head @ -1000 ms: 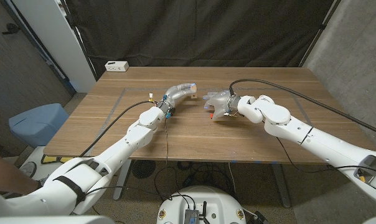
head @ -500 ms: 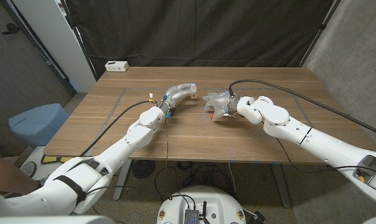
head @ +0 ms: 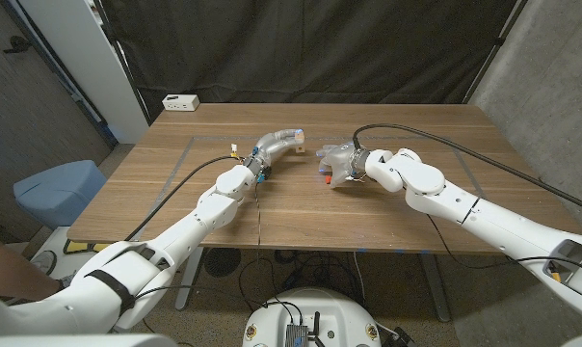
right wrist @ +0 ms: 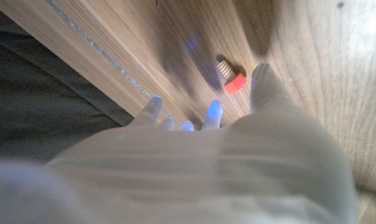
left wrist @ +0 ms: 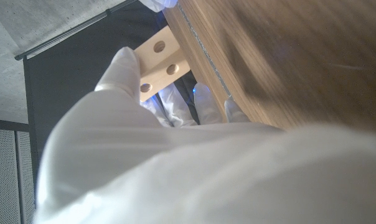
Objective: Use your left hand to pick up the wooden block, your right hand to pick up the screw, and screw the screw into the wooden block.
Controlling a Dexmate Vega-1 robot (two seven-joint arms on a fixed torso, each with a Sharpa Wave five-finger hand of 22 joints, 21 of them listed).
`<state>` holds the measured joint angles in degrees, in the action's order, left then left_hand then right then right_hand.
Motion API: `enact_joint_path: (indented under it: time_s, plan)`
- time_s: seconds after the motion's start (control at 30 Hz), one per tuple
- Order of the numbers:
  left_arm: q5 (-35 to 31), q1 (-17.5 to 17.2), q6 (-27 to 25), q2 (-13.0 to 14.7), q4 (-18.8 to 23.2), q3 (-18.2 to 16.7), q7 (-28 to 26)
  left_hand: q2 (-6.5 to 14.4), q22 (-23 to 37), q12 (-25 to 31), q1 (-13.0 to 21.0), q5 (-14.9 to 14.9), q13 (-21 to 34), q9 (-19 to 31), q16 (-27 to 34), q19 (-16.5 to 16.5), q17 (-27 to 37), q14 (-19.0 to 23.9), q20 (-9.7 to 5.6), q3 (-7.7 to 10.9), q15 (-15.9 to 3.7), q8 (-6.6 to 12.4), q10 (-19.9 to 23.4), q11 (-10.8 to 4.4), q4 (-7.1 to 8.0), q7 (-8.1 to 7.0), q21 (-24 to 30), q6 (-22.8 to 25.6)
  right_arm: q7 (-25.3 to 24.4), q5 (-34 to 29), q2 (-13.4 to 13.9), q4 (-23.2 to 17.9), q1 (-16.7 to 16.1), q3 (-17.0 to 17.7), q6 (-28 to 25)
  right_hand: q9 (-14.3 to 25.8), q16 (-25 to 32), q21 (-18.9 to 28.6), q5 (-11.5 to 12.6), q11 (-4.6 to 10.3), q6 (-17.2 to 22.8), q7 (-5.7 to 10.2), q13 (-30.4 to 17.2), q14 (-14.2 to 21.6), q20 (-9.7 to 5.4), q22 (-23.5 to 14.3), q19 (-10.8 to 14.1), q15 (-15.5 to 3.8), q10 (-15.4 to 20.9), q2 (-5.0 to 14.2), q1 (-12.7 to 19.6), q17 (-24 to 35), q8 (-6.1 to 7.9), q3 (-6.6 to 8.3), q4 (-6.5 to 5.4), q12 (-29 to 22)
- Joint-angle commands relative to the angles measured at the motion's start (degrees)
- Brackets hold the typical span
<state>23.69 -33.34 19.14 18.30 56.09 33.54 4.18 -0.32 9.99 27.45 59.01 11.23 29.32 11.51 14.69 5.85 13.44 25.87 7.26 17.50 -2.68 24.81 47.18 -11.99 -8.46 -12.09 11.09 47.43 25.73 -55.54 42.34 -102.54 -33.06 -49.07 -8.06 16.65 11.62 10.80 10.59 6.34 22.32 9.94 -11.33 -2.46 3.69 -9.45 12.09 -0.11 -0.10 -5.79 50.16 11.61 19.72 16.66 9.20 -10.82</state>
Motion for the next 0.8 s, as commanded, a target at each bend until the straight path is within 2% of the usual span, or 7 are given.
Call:
enact_joint_path:
  time_s: [0.03,0.57,0.8]
  plan:
    - [0.2,0.38,0.25,-0.26,-0.79,0.07,0.51,0.98,0.29,1.67,-0.54,0.23,1.3,0.52,0.36,0.19,0.15,0.27,-0.12,0.24,-6.38,1.13,1.43,-0.77,0.12,1.76,0.37,3.88,1.52,-0.55,-0.43,0.04,0.42,-0.47,-1.02,0.33,0.34,0.0,0.06,0.17,0.78,-0.32,-0.23,0.09,0.22,-0.23,0.26,-0.08,0.36,-0.47,0.05,0.13,0.46,0.6,0.03,-0.29]
    - [-0.05,0.72,-0.12,-0.28,-0.88,0.26,0.46,1.1,0.29,1.46,-0.51,0.23,1.35,0.52,0.34,0.17,0.18,0.21,-0.09,0.09,-6.2,1.14,1.48,-0.76,0.14,1.67,0.35,3.98,1.49,-0.91,-1.23,0.8,0.75,-1.12,-1.68,1.43,0.56,0.1,0.26,0.25,3.7,-1.4,-0.29,0.57,0.08,-0.23,0.65,-0.38,1.11,-0.41,0.4,0.22,2.89,1.2,0.04,-0.49]
    - [-0.06,0.86,-0.11,-0.41,-1.04,0.34,0.58,1.15,0.29,1.4,-0.44,0.23,1.37,0.52,0.36,0.17,0.18,0.26,-0.08,0.04,-6.3,1.17,1.55,-0.76,0.11,1.68,0.35,4.07,0.96,-0.96,-1.36,1.33,0.9,-1.45,-1.6,2.11,0.69,0.13,0.4,0.5,5.86,-1.86,-0.32,0.93,-0.17,-0.23,0.89,-0.66,1.88,-0.26,0.76,0.26,4.55,1.65,0.06,-0.67]
